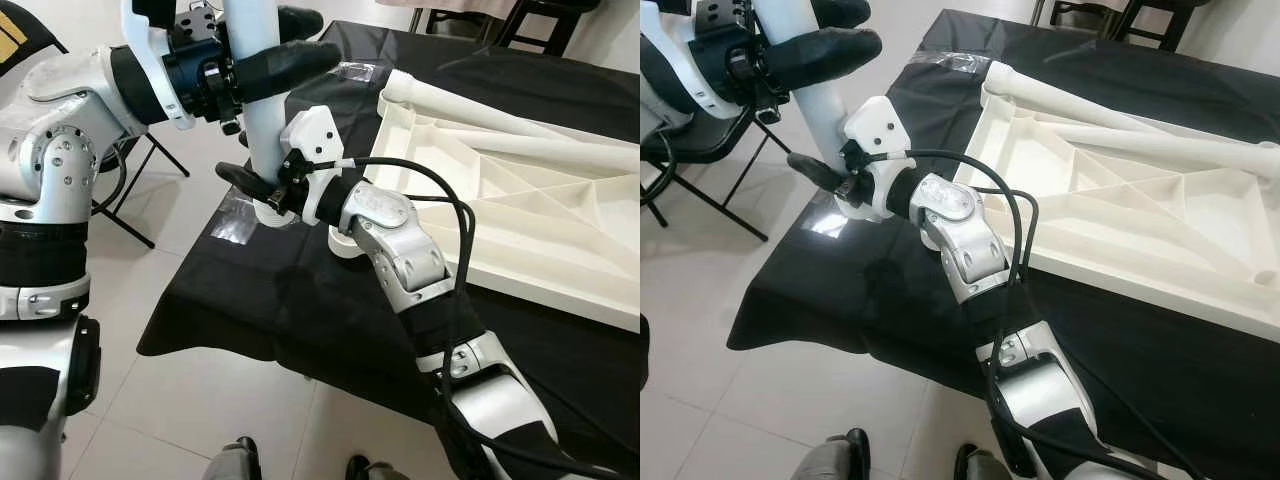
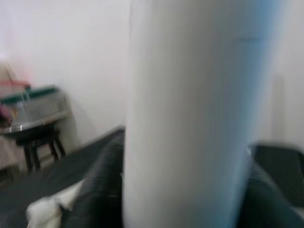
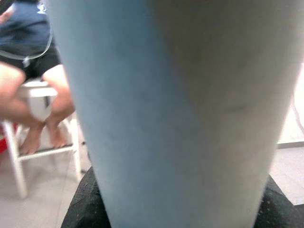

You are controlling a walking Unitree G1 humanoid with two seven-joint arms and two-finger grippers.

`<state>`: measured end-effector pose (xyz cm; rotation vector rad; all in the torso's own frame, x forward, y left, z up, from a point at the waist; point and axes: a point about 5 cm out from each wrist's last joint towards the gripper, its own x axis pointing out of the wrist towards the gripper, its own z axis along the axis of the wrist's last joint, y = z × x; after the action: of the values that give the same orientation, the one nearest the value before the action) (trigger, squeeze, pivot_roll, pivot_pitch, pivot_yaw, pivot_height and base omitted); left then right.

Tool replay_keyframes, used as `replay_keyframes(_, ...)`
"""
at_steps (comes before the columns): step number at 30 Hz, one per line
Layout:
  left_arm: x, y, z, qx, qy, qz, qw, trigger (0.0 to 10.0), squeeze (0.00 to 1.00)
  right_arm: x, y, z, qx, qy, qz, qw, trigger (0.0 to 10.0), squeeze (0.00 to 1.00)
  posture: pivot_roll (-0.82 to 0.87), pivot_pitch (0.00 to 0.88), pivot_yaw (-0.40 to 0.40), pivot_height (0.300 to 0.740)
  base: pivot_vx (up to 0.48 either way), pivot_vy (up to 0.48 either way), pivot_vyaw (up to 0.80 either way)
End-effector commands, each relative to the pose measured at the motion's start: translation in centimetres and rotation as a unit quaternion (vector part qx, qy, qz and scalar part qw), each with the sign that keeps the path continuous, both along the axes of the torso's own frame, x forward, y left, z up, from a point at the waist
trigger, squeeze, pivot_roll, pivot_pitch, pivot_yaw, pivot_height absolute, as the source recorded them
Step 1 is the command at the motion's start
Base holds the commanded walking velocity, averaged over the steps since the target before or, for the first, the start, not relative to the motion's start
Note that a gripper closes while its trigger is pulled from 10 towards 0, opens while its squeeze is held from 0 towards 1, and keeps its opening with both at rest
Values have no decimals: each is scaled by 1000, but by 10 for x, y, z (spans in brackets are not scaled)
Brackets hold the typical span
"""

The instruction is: Building children table

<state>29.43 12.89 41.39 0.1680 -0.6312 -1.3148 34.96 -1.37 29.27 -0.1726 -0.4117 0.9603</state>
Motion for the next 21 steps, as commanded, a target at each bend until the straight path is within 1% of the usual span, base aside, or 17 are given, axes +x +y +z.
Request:
replay_keyframes(1,-12,-14,9,5,-26,-48,998,10000,1000,3,5,-1,-8,12,-11,1000,0,0,109,164,-42,740,0,0,0)
replay_keyframes(2,-11,-10,12,-11,-31,-29,999,10000,1000,5,1,-1,-4,14,-24,1000,0,0,108,165,-45,740,0,0,0)
replay_keyframes(3,-8,0,17,-45,-35,8,998,10000,1000,11,-8,-1,5,19,-49,999,0,0,108,170,-47,740,0,0,0)
replay_keyframes(4,-8,0,17,-45,-35,8,998,10000,1000,11,-8,-1,5,19,-49,999,0,0,108,170,-47,740,0,0,0)
replay_keyframes(6,-6,15,23,-90,-38,58,994,10000,1000,19,-22,-1,19,26,-91,995,0,0,111,175,-48,740,0,0,0)
replay_keyframes(7,-6,15,23,-90,-38,58,994,10000,1000,19,-22,-1,19,26,-91,995,0,0,111,175,-48,740,0,0,0)
replay_keyframes(8,-6,21,24,-105,-36,76,991,10000,1000,23,-29,-1,26,28,-112,993,0,0,111,176,-48,740,0,0,0)
replay_keyframes(9,-6,21,24,-105,-36,76,991,10000,1000,23,-29,-1,26,28,-112,993,0,0,111,176,-48,740,0,0,0)
replay_keyframes(12,-8,54,11,-155,-11,158,975,10000,1000,37,-61,-1,54,41,-193,979,0,0,122,202,-61,740,0,0,0)
replay_keyframes(14,-13,66,1,-168,1,189,967,10000,1000,41,-74,1,71,43,-222,971,0,0,126,215,-65,740,0,0,0)
replay_keyframes(15,-15,69,-4,-170,6,198,965,10000,1000,42,-77,1,78,45,-228,969,0,0,126,215,-65,740,0,0,0)
replay_keyframes(16,-15,69,-4,-170,6,198,965,10000,1000,42,-77,1,78,45,-228,969,0,0,126,215,-65,740,0,0,0)
replay_keyframes(17,-16,72,-13,-173,18,216,961,10000,1000,42,-80,2,90,47,-232,967,0,0,129,228,-67,740,0,0,0)
replay_keyframes(18,-16,76,-27,-174,35,244,953,10000,1000,42,-82,2,98,47,-232,967,0,0,128,235,-67,740,0,0,0)
replay_keyframes(19,-16,78,-36,-174,46,263,948,10000,1000,42,-83,2,102,46,-231,967,0,0,128,239,-66,740,0,0,0)
replay_keyframes(20,-15,81,-49,-172,63,295,938,10000,1000,41,-84,2,108,45,-229,966,6157,0,131,244,-66,740,0,0,0)
replay_keyframes(21,-15,81,-49,-172,63,295,938,10000,1000,41,-84,2,108,45,-229,966,6157,0,131,244,-66,740,0,0,0)
